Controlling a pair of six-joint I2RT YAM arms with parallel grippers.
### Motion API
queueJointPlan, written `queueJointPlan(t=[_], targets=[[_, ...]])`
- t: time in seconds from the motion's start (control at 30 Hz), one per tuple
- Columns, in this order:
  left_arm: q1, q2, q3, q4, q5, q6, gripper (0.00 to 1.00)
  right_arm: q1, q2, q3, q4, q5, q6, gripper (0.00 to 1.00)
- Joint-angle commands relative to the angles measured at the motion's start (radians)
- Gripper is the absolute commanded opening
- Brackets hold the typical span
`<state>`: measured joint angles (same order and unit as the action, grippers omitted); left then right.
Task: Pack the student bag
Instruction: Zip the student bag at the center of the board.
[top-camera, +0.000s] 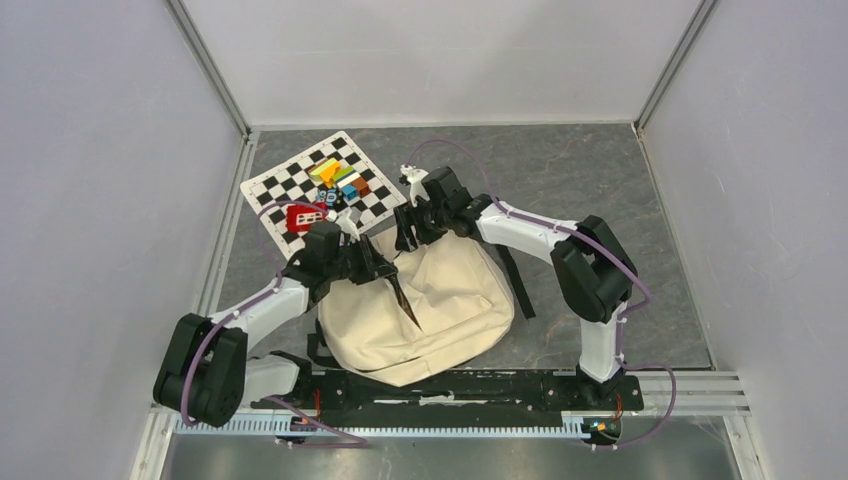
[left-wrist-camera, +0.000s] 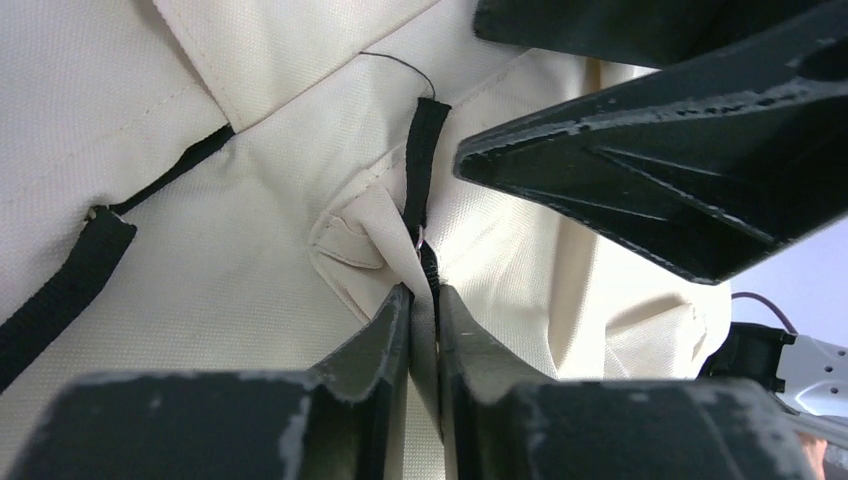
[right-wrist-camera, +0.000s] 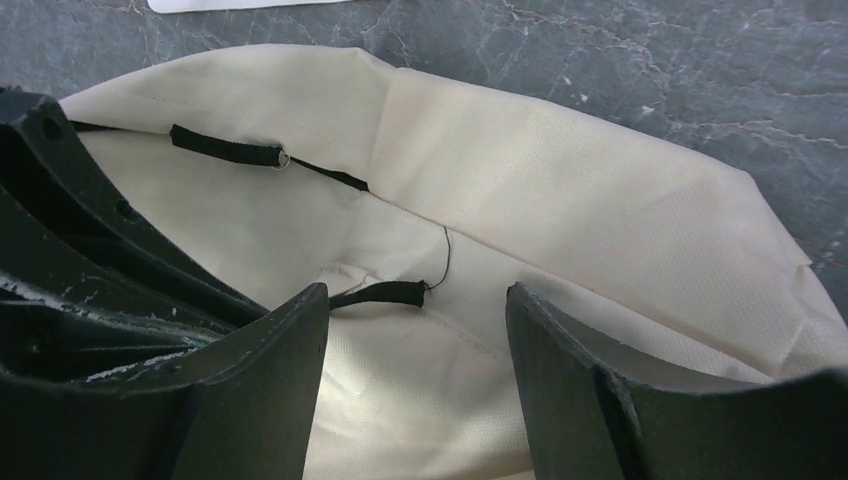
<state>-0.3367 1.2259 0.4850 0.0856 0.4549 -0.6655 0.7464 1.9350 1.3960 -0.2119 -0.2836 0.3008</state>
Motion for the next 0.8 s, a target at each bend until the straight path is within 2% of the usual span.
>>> queueJointPlan(t=[0.0,0.1,0.13,0.33,0.57,0.77], targets=[[-0.006,-0.045,-0.027,0.036,0.071,-0.018,0.14,0.027,0.026,-0.013,0.033,-0.029,0.041,0.69],[-0.007,-0.062,-0.051,0.069,0.077,-0.006,0.03,0.040,0.024,-0.023,0.046,-0.049,0.069,0.68],[-0.006,-0.068,-0.061,0.085,0.080,-0.001,0.02,0.042,0.020,-0.036,0.055,-0.052,0.082,0.67],[-0.017,-0.183,-0.115,0.149,0.061,0.036,0.02,0.045,-0.040,-0.129,0.165,-0.080,0.198,0.69],[-0.025,-0.234,-0.118,0.008,0.014,0.099,0.02,0.066,-0.013,-0.149,0.204,-0.108,0.272,0.69],[-0.031,-0.254,-0.141,-0.015,0.002,0.091,0.02,0.102,0.007,-0.156,0.251,-0.136,0.327,0.64]])
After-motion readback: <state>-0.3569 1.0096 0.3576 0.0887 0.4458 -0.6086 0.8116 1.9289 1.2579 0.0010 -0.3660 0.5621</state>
